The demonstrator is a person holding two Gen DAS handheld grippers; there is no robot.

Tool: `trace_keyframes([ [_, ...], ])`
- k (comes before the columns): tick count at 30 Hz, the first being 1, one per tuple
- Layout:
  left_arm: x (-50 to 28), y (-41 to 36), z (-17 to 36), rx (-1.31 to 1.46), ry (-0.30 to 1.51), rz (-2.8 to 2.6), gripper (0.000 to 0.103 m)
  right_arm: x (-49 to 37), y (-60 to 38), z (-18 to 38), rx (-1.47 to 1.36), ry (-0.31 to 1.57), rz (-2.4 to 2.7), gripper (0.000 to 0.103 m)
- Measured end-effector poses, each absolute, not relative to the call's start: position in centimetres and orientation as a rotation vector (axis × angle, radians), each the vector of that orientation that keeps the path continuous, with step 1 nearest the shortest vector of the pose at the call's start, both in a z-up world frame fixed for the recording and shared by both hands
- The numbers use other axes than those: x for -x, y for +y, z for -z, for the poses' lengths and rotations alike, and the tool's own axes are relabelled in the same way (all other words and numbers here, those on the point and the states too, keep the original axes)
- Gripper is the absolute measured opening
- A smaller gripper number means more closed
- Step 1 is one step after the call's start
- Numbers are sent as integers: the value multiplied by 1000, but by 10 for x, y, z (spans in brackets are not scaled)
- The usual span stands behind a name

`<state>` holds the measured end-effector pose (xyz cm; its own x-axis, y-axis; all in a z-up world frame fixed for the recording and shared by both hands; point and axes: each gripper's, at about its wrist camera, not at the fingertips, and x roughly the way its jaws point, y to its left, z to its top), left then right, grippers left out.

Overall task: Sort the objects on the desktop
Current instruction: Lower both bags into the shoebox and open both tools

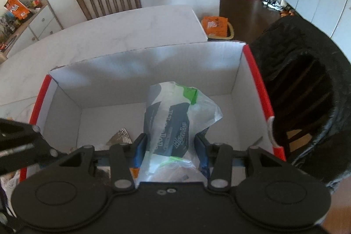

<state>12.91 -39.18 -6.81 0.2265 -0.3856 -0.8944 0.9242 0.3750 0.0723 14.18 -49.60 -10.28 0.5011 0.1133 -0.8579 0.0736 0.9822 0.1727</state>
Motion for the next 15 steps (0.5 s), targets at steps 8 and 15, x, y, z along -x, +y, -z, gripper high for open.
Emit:
trace_keyframes([
  [8, -141, -396, 79, -673, 1007, 1003, 42, -154, -488, 112, -173, 1082, -83, 46],
  [15, -159, -389, 90, -649, 1056, 948, 42, -164, -484, 120, -156, 1111, -106, 46],
])
